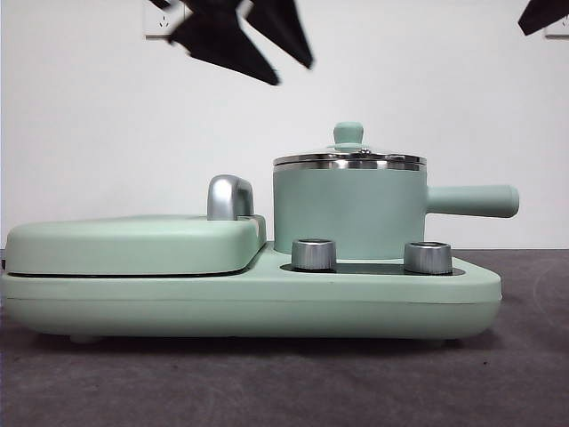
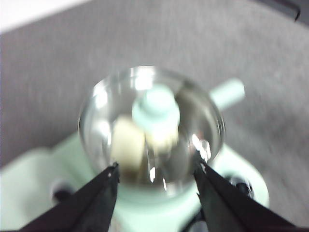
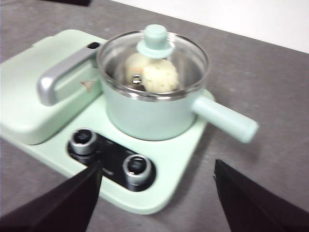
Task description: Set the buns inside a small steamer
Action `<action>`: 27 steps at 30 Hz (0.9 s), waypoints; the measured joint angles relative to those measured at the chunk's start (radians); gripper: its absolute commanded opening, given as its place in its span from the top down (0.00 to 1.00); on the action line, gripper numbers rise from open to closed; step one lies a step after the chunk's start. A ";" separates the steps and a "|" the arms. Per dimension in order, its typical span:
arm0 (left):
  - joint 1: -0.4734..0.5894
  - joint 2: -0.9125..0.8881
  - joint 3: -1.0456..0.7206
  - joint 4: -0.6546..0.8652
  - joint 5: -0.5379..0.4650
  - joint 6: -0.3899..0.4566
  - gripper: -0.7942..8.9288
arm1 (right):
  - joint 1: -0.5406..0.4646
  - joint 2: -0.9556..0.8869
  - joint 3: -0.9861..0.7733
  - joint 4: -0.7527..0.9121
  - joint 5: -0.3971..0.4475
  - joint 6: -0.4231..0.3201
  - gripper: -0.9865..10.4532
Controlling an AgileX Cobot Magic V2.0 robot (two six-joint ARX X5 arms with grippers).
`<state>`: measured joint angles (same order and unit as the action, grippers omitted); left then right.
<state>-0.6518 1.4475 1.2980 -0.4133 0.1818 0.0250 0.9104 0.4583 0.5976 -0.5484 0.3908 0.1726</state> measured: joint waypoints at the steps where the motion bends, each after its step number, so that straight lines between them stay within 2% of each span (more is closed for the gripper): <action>1: 0.003 -0.021 0.000 -0.056 0.000 0.000 0.66 | 0.000 0.002 0.000 0.010 -0.008 0.000 0.60; 7: 0.037 -0.124 -0.016 -0.254 0.000 -0.011 0.66 | 0.000 0.058 0.018 0.044 -0.074 0.000 0.60; 21: 0.094 -0.490 -0.366 -0.284 0.000 -0.053 0.66 | -0.002 0.435 0.248 0.046 -0.238 0.016 0.60; 27: 0.095 -0.622 -0.428 -0.293 0.000 -0.056 0.66 | -0.002 0.581 0.314 0.055 -0.363 0.019 0.60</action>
<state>-0.5564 0.8253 0.8696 -0.7059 0.1814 -0.0307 0.9089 1.0393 0.9119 -0.4938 0.0280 0.1921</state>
